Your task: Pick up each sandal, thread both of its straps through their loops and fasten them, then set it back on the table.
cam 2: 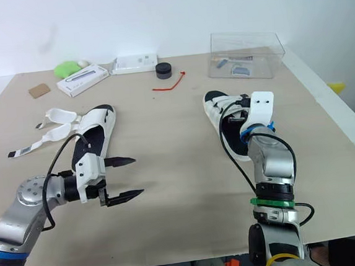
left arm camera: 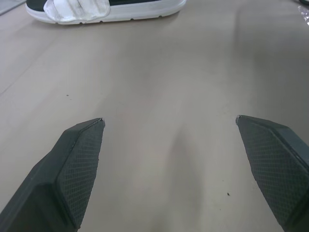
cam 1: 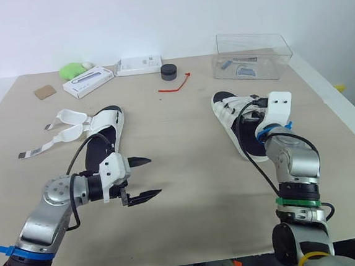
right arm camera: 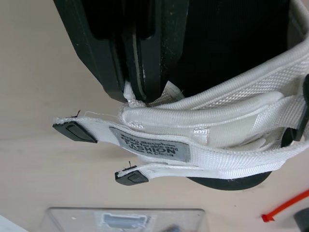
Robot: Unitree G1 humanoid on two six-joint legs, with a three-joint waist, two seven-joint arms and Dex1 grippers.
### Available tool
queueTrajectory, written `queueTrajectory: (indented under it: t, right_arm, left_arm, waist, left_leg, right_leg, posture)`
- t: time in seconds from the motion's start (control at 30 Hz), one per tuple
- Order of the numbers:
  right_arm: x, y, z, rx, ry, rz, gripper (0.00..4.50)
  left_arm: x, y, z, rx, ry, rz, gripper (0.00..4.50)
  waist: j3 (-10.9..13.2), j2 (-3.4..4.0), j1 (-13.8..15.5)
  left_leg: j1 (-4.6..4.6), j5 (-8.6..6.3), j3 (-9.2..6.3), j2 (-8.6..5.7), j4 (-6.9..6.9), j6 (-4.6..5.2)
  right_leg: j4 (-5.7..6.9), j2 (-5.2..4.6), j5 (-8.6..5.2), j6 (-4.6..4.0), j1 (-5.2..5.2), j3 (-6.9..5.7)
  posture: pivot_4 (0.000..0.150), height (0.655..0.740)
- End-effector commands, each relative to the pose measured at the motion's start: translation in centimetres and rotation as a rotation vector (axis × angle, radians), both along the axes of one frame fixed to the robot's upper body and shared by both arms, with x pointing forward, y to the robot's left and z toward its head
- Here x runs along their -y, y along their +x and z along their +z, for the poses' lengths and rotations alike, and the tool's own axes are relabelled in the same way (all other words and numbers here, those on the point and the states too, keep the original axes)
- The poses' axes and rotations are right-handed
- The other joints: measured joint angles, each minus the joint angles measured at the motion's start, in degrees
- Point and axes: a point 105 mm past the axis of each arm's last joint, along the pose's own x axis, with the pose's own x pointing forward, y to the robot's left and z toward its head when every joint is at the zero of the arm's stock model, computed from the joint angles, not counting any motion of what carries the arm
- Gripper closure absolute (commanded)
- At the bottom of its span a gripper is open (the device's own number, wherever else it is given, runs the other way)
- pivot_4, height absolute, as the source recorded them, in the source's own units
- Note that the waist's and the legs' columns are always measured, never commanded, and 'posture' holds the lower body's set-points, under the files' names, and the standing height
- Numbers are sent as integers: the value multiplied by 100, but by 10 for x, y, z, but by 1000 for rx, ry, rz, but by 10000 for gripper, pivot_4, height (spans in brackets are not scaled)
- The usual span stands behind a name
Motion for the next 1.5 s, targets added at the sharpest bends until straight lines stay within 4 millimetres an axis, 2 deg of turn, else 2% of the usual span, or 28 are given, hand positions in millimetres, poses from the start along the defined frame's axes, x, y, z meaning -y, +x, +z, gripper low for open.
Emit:
queueTrajectory:
  t: [0.03,0.07,0.1,0.13,0.23,0.37,0.43,0.5,0.6,0.7,0.77,0.93,1.03,1.13,1.2,1.3,1.5]
  right_arm:
    - [-5,-4,12,47,5,19,44217]
    - [-6,-5,11,41,4,29,44217]
    - [-7,-6,10,28,-13,49,36933]
    - [-9,-7,9,14,-26,73,34644]
    - [-14,-14,11,-16,-46,170,19951]
    - [-24,-36,14,-77,-155,458,863]
    - [-28,-49,16,-106,-202,599,301]
    - [-30,-68,28,-121,-208,816,301]
    - [-33,-88,44,-116,-183,1027,301]
    - [-34,-91,66,-29,-136,1148,301]
    - [-46,-88,75,55,-127,1245,301]
    - [-104,-88,59,228,-182,1502,301]
    - [-132,-90,45,279,-173,1612,301]
    - [-146,-87,37,298,-195,1670,301]
    - [-154,-82,38,316,-201,1688,301]
    - [-163,-75,42,338,-219,1710,301]
    - [-173,-68,43,344,-204,1757,301]
  left_arm:
    - [3,2,5,41,1,-20,0]
    - [4,3,5,42,0,-19,0]
    - [4,3,5,43,-1,-18,0]
    - [4,4,6,45,-2,-17,0]
    - [3,5,7,46,-16,-10,0]
    - [7,4,21,55,-134,-10,0]
    - [10,4,31,69,-202,-13,0]
    - [12,6,42,105,-262,-9,0]
    - [14,8,50,135,-305,5,0]
    - [16,10,56,167,-332,16,0]
    - [16,13,56,177,-330,30,0]
    - [-3,43,52,181,-355,305,0]
    - [-13,50,49,137,-374,485,0]
    - [-23,56,41,78,-351,695,0]
    - [-40,59,30,61,-291,905,0]
    - [-50,58,27,39,-302,1072,0]
    - [-50,70,14,-20,-281,1206,0]
  waist:
    - [-1,-1,-4]
    - [-1,-1,-10]
    - [-1,-1,-14]
    - [-1,-2,-17]
    - [-2,-3,-19]
    - [-1,-3,-3]
    - [-1,-3,-1]
    - [0,-4,7]
    - [2,-17,-4]
    - [7,-36,-15]
    - [9,-39,-23]
    - [3,-61,-26]
    - [3,-61,-25]
    - [4,-61,-9]
    - [4,-61,11]
    - [5,-63,49]
    - [5,-64,102]
  left_leg:
    - [0,0,0,0,0,0]
    - [0,0,-1,0,0,0]
    - [1,0,-1,0,0,0]
    - [1,0,-1,0,0,0]
    - [1,0,0,0,1,0]
    - [-1,-4,-1,-5,4,6]
    - [-2,-10,1,-7,9,18]
    - [-1,-16,2,-7,13,28]
    - [6,-23,5,-7,24,39]
    - [19,-24,7,-5,25,41]
    - [21,-23,11,-1,27,40]
    - [36,-14,11,10,31,42]
    - [32,-13,13,17,43,39]
    - [20,-14,12,14,52,37]
    - [10,-21,9,14,75,27]
    - [10,-23,13,3,85,27]
    - [14,-18,4,-1,89,21]
  right_leg:
    - [0,1,0,1,0,0]
    - [0,1,-1,1,0,0]
    - [0,2,-1,1,0,0]
    - [0,2,-1,1,0,1]
    - [0,2,-1,2,0,2]
    - [-1,-2,-7,12,1,2]
    - [-4,-3,-10,17,4,4]
    - [-6,-3,-12,21,7,5]
    - [-7,3,-14,25,16,11]
    - [-6,10,-13,25,26,17]
    - [-5,19,-10,24,30,25]
    - [0,33,-8,29,38,29]
    - [17,33,4,9,25,30]
    - [27,18,5,7,17,23]
    - [28,-6,9,12,18,18]
    - [27,-26,19,22,19,16]
    - [30,-35,31,11,26,-4]
  posture:
    - [1500,7400]
    - [1500,7400]
    - [1500,7400]
    - [1500,7400]
    - [1500,7400]
    - [1500,7400]
    - [1500,7400]
    - [1500,7400]
    - [1500,7400]
    - [1500,7400]
    - [1500,7400]
    - [1500,7400]
    - [1500,7400]
    - [1500,7400]
    - [1500,7400]
    - [1500,7400]
    - [1500,7400]
